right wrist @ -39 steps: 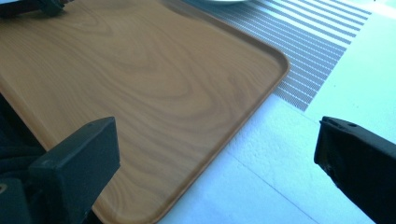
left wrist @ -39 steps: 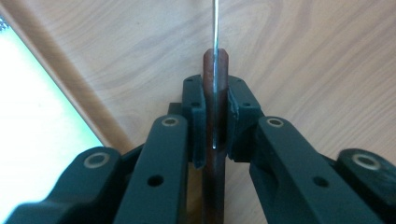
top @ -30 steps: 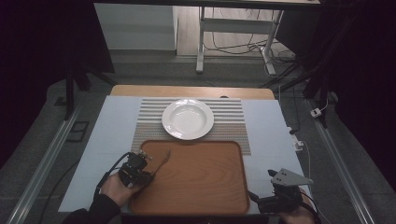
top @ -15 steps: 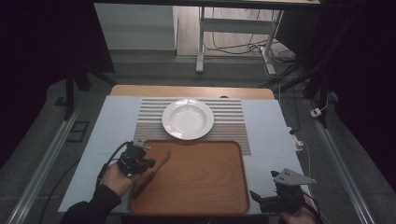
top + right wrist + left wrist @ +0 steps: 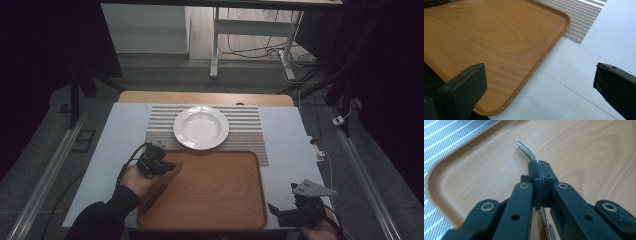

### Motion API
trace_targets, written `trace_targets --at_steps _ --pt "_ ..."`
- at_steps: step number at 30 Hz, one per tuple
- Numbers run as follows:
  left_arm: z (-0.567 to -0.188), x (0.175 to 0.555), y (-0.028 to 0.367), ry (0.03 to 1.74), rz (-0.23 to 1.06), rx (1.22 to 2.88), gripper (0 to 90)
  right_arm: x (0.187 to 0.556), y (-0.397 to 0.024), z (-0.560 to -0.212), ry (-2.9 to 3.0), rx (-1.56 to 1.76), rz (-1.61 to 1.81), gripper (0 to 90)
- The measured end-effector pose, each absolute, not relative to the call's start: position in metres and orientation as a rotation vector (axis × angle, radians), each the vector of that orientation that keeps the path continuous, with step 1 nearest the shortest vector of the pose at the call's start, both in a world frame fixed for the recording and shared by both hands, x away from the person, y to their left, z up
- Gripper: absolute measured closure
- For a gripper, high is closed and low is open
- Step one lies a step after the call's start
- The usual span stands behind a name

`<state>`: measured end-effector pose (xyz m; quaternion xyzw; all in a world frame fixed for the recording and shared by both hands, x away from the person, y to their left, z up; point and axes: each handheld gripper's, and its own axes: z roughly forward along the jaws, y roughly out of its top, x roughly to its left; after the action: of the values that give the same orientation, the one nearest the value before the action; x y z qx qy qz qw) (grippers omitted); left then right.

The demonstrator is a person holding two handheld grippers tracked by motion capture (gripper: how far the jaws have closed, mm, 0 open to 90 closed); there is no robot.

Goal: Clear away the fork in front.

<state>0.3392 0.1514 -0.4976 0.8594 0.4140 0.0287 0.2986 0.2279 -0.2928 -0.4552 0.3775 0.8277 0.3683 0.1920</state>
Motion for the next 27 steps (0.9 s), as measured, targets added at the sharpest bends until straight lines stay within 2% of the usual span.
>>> trace_targets --at_steps 8,13,17,27 --pt "-0.504 0.348 0.143 1.134 0.083 2.3 89.6 0.228 -0.293 -0.456 2.336 1.057 1.032 0.0" --pt "-0.497 0.334 0.116 0.999 0.096 2.365 89.6 0.229 -0.292 -0.456 2.345 1.054 1.027 0.0" --pt "-0.502 0.333 0.111 1.0 0.094 2.395 89.6 0.228 -0.292 -0.456 2.349 1.048 1.022 0.0" --pt "-0.51 0.319 0.115 0.986 -0.035 2.406 89.6 0.228 -0.292 -0.456 2.353 1.044 1.025 0.0"
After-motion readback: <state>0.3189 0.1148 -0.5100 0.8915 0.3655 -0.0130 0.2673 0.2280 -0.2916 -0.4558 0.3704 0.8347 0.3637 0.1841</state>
